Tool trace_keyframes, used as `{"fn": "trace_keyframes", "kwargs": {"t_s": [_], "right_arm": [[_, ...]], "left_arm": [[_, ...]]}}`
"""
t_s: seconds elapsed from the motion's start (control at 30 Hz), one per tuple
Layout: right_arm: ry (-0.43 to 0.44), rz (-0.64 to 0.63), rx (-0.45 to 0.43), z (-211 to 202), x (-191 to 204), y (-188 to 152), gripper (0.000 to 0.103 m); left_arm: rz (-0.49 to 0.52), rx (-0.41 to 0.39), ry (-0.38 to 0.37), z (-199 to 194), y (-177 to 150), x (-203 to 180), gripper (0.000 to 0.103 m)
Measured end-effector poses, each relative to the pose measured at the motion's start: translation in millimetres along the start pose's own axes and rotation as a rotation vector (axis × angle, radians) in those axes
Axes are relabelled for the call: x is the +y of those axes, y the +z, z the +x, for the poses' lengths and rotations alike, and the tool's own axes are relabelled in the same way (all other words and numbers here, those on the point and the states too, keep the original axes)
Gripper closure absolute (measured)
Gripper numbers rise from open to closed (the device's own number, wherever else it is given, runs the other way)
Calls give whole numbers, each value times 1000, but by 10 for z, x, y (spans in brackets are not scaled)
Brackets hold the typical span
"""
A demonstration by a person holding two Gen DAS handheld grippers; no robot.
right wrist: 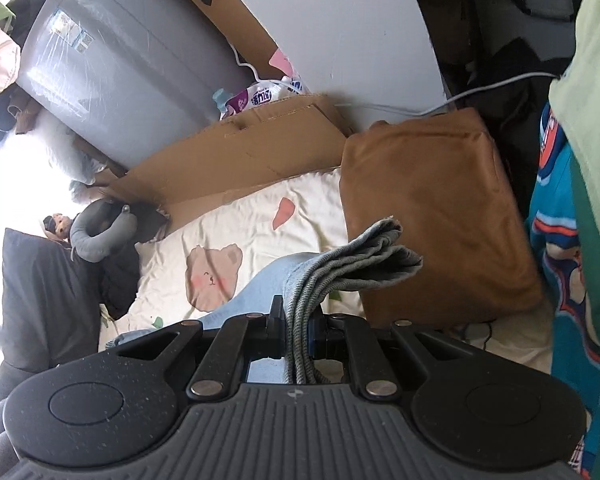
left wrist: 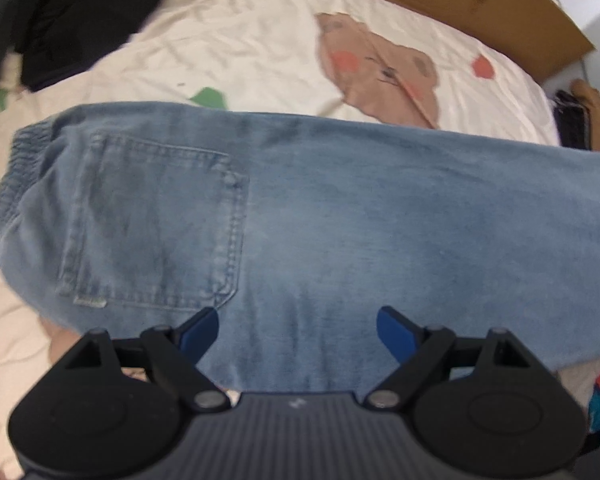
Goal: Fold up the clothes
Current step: 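Raise the jeans hem higher with the right gripper, pulling the leg up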
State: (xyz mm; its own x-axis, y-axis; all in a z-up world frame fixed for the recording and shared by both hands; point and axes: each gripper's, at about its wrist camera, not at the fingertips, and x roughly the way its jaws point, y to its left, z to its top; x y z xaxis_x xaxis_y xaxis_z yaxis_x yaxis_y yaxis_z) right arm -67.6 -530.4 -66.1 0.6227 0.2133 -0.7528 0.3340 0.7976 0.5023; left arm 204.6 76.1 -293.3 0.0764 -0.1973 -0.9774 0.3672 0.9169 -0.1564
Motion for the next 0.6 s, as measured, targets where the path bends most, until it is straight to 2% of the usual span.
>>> {"fn": "trace_keyframes", "kwargs": {"t_s": [0.13, 0.27, 0.6], "right_arm": [[-27, -19, 19, 45, 128, -47, 95], [-53, -28, 22, 66, 263, -91, 95], [-100, -47, 16, -36, 573, -149, 95]], "left_arm": [[51, 37, -54, 147, 65, -68, 16], [96, 65, -65, 236, 163, -119, 26], [197, 50, -144, 173, 376, -281, 29]]}}
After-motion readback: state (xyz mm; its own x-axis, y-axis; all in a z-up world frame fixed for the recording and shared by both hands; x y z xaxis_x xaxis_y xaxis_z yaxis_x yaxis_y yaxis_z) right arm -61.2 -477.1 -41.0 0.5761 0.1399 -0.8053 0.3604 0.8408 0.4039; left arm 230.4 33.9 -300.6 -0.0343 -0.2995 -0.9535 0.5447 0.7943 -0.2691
